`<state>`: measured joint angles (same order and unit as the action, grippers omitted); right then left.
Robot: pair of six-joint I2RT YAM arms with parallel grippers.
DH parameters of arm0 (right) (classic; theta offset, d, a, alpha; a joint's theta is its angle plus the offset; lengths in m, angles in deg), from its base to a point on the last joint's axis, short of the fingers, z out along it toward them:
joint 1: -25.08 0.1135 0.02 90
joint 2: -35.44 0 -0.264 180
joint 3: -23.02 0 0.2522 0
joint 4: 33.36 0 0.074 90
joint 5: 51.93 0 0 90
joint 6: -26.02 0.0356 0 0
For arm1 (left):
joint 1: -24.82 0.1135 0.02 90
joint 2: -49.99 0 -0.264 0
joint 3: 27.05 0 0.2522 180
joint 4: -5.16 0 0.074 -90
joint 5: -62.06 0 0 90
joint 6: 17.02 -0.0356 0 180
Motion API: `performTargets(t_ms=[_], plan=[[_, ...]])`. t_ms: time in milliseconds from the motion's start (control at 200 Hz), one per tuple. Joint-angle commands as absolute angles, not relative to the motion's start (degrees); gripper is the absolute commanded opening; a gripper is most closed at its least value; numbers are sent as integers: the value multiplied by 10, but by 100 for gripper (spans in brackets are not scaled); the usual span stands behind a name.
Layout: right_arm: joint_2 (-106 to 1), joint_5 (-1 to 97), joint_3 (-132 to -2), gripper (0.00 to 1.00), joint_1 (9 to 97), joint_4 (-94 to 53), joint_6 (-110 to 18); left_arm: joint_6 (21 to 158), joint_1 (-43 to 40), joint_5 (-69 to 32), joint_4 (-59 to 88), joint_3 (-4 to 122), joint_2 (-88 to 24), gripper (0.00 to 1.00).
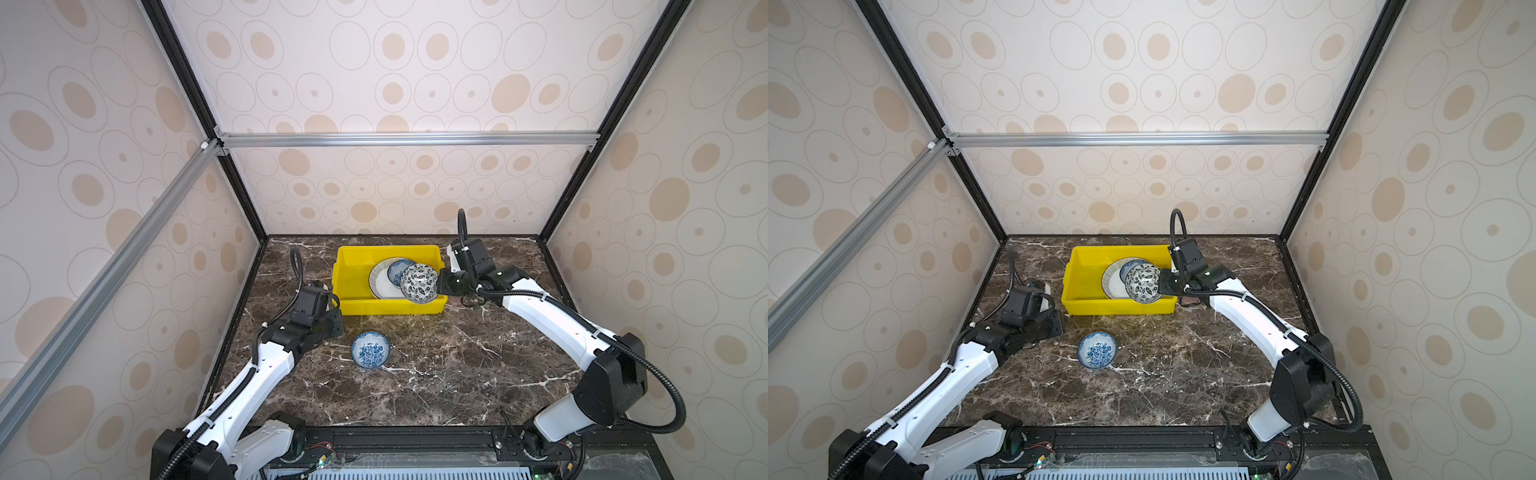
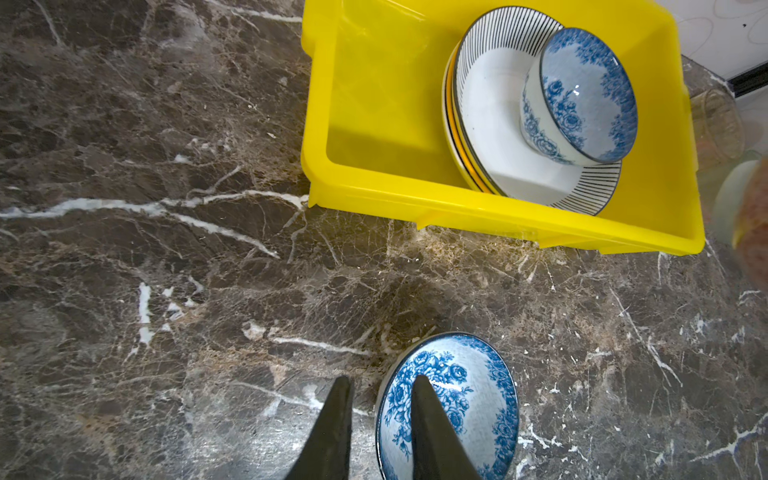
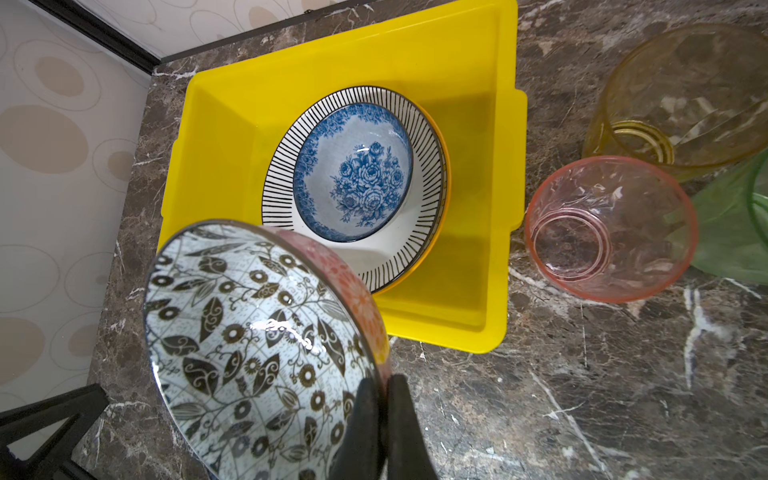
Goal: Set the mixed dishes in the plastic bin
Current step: 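Carry the leaf-patterned bowl over the blue floral bowl in the bin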
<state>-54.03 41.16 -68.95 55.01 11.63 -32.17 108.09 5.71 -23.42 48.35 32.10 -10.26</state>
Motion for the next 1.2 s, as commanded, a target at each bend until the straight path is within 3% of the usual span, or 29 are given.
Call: performTargets(t_ms=[0, 1196], plan=[[-547, 422, -715, 0, 546, 87, -308, 1069, 61, -233, 474, 345, -109, 26], [-684, 447, -815, 0, 519, 63, -276, 1054, 61, -228, 463, 350, -124, 26]])
